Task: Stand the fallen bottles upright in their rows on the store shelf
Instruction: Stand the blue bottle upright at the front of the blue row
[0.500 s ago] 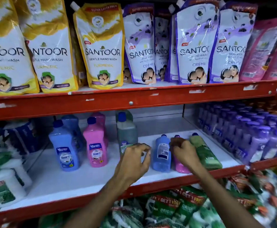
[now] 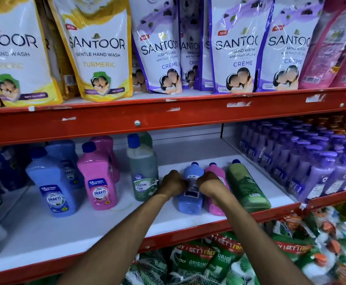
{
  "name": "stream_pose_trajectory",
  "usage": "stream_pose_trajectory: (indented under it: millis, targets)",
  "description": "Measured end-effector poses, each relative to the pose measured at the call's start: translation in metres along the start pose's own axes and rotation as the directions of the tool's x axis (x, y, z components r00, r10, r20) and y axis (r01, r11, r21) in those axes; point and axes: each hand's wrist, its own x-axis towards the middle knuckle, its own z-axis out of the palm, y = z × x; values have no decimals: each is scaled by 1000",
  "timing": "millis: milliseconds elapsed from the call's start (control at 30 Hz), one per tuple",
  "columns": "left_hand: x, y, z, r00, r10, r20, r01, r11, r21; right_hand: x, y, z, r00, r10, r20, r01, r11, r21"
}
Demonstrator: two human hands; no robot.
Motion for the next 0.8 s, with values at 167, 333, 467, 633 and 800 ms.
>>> stream_pose_trajectory:
  millis: [167, 333, 467, 633, 800]
  targets:
    - [3, 3, 4, 998, -57, 7, 57, 991, -120, 7, 0, -1, 999, 21, 42, -20, 1000, -8]
    - [-1, 6, 5, 996, -88, 7, 87, 964, -249, 9, 3, 1, 999, 34, 12, -35, 996, 79]
    - [-7, 6, 1, 998, -49, -26, 36, 932, -362, 17, 17, 5, 998, 55, -15, -51, 979, 198]
    - [-31, 8, -12, 997, 47, -56, -67, 897, -437, 5, 35, 4, 999, 33, 19, -38, 955, 293]
    - [-79, -8, -43, 986, 139, -95, -168, 861, -480, -39, 26, 17, 994, -101, 31, 82, 923, 377]
